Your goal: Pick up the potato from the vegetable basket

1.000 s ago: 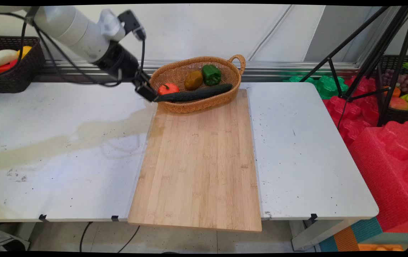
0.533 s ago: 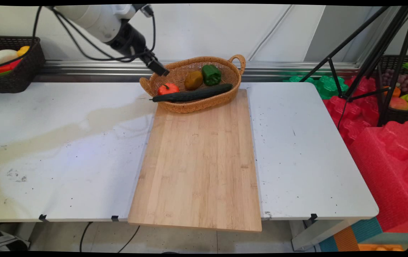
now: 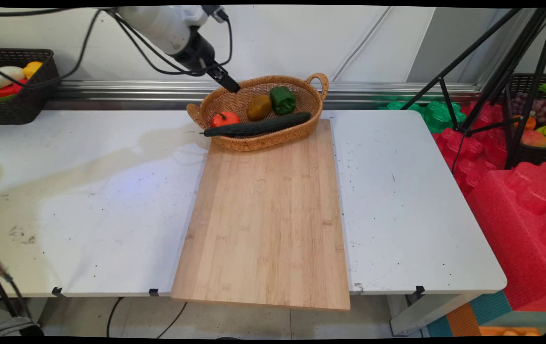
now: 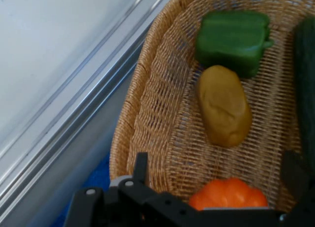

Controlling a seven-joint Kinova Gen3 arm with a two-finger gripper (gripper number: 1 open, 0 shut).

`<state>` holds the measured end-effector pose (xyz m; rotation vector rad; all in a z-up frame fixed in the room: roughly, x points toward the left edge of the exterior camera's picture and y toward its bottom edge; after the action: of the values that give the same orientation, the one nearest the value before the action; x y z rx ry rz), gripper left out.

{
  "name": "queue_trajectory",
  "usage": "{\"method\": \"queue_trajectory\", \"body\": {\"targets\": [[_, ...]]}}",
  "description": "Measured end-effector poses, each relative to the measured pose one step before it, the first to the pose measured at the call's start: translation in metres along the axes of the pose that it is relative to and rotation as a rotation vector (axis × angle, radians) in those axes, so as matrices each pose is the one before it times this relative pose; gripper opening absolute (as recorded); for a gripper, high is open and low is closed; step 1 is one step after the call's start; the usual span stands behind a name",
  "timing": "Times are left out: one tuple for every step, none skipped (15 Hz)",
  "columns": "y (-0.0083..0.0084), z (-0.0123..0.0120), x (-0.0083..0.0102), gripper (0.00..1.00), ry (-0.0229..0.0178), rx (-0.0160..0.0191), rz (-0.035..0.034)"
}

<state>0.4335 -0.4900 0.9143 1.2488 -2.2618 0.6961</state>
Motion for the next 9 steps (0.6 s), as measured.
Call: {"method": "queue_trajectory", "body": {"targets": [[-0.001,0.01355,0.00156,1.0,-0.00552,-0.00403,-0.00417],[0.00022,0.01965,0.00268,1.0,-0.00672,-0.0094,-0.00387],[0.00043,0.0151,0.00205,1.0,-0.00425,-0.00779,-0.00374],[0.00038,0.0091,0.00134,1.0,-0.00193,-0.00489,-0.00255],[0.00063,0.01076,0.00164,1.0,-0.0024,-0.00674,-0.00361],[0.00062,0.01032,0.00163,1.0,-0.00219,-0.00635,-0.00337],[0.00034,0.00675,0.00104,1.0,-0.00149,-0.00434,-0.00307],[0.00035,0.00793,0.00118,1.0,-0.00187,-0.00479,-0.0033],[0.00083,0.01084,0.00162,1.0,-0.00314,-0.00792,-0.00426]]}}
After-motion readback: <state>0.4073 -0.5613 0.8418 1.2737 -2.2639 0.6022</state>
